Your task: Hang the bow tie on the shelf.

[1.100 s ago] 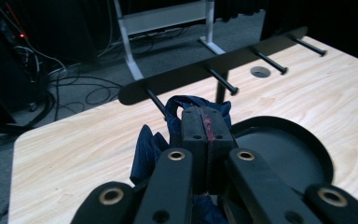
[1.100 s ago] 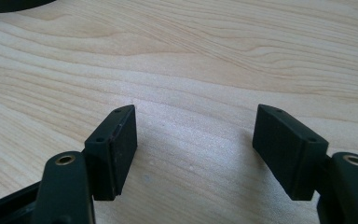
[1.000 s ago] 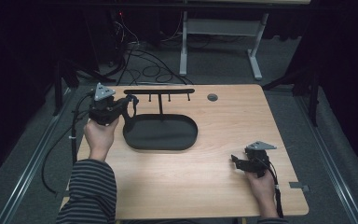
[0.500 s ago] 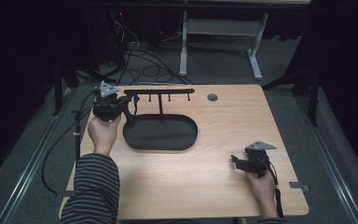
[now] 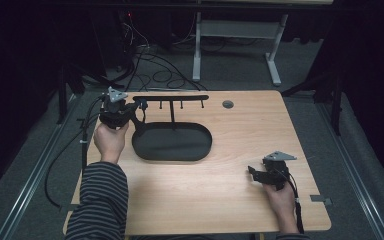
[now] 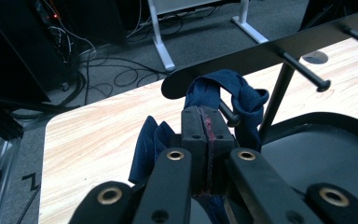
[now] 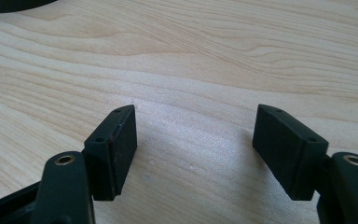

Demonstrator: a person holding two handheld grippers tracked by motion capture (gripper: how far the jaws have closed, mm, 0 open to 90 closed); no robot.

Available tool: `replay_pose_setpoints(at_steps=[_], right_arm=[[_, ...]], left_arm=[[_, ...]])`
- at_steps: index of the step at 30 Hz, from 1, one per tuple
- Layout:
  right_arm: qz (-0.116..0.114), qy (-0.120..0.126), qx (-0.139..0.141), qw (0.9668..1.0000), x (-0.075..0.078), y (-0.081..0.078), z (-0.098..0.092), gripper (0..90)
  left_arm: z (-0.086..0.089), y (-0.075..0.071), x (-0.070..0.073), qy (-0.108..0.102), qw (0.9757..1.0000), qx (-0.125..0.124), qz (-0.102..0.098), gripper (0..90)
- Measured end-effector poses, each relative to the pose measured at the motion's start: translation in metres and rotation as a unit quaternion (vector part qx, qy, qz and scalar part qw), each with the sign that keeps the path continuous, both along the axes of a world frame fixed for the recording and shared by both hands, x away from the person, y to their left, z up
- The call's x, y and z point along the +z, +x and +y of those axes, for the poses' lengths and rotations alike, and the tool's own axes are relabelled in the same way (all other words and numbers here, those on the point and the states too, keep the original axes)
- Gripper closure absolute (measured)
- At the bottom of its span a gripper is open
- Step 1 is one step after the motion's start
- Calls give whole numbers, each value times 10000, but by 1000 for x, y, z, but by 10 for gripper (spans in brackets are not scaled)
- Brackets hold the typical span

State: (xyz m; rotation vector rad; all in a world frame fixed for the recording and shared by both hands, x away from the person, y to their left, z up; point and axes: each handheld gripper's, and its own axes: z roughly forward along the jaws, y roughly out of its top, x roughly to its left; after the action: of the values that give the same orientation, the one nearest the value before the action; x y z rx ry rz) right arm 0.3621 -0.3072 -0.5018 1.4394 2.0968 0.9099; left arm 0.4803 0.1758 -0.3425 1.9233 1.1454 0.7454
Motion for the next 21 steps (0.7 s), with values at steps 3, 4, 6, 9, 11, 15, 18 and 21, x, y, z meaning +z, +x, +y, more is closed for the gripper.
replay_pose_setpoints(at_steps=[3, 4, 6, 9, 11, 15, 18, 21], right_arm=[[-4, -2, 9, 10000, 0, 0, 0, 321], [-4, -2, 9, 10000, 0, 0, 0, 321], [-4, 0, 8, 10000, 0, 0, 0, 321], [-4, 2, 8, 10000, 0, 0, 0, 321], [-3, 1, 8, 10000, 0, 0, 0, 321], [-3, 5, 9, 10000, 0, 0, 0, 321], [8, 22, 18, 10000, 0, 0, -1, 321], [12, 29, 12, 10000, 0, 0, -1, 321]], left_arm=[[-1, 1, -2, 8, 10000, 14, 26, 892], [-1, 2, -3, 28, 10000, 20, 44, 892], [-2, 3, -7, 70, 9999, 13, 81, 892], [-3, 3, -10, 79, 9999, 11, 108, 892], [-3, 3, -11, 99, 9999, 11, 117, 892], [-4, 3, -11, 92, 9998, -23, 155, 888], [-4, 3, -12, 90, 9997, -60, 201, 874], [-5, 3, -12, 42, 9997, -89, 211, 837]])
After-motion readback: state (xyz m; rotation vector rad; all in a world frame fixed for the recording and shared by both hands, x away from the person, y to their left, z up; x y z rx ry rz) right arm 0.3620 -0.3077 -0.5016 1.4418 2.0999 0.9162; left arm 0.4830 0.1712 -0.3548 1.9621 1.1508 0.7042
